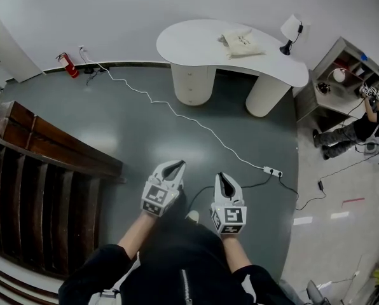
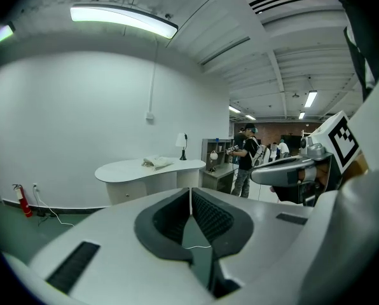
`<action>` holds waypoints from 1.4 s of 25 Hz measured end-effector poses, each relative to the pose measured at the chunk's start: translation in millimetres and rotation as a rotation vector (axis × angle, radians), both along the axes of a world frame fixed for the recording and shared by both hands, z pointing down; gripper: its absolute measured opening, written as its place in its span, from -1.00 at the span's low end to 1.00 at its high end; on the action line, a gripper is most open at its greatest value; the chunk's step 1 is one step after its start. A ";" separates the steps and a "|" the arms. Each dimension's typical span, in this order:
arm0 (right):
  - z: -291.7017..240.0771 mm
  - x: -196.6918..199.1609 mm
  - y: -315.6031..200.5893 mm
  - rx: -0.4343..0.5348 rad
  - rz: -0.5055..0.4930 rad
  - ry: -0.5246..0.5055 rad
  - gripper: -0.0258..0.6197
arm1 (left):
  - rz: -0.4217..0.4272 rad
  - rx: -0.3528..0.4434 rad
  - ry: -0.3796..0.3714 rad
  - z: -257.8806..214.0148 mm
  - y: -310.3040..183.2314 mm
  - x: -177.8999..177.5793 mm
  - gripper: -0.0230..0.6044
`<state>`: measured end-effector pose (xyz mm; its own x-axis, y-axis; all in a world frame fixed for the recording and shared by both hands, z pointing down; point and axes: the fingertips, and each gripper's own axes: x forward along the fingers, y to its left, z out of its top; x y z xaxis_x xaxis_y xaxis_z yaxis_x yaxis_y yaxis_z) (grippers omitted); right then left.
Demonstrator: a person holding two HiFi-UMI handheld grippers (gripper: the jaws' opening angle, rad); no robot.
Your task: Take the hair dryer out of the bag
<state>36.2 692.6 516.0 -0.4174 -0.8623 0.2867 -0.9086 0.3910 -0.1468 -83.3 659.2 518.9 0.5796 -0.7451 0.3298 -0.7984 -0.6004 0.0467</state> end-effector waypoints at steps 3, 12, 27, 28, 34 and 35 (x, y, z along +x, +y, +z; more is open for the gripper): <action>-0.5 -0.7 -21.8 -0.007 0.008 0.007 -0.90 | 0.017 -0.007 0.009 2.4 -22.8 3.0 -0.86; -7.0 -13.5 -87.2 -0.010 0.035 0.026 -0.90 | 0.118 -0.010 0.047 -2.4 -87.3 11.0 -0.88; -2.5 -63.9 -183.4 -0.035 0.057 0.040 -0.90 | 0.190 -0.014 0.049 -2.3 -176.8 -28.3 -0.89; -1.4 -68.3 -188.4 -0.038 0.056 0.040 -0.90 | 0.191 -0.016 0.051 -1.7 -181.7 -32.0 -0.89; 3.7 -90.4 -212.4 -0.050 0.063 0.041 -0.90 | 0.196 -0.032 0.062 4.1 -205.5 -54.9 -0.89; 4.0 -92.7 -215.9 -0.052 0.066 0.040 -0.90 | 0.198 -0.036 0.062 4.5 -209.5 -57.4 -0.89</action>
<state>-56.6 476.6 520.0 -0.3478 -0.8709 0.3471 -0.9376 0.3232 -0.1284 -140.7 449.7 523.4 0.7334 -0.6034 0.3130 -0.6602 -0.7420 0.1166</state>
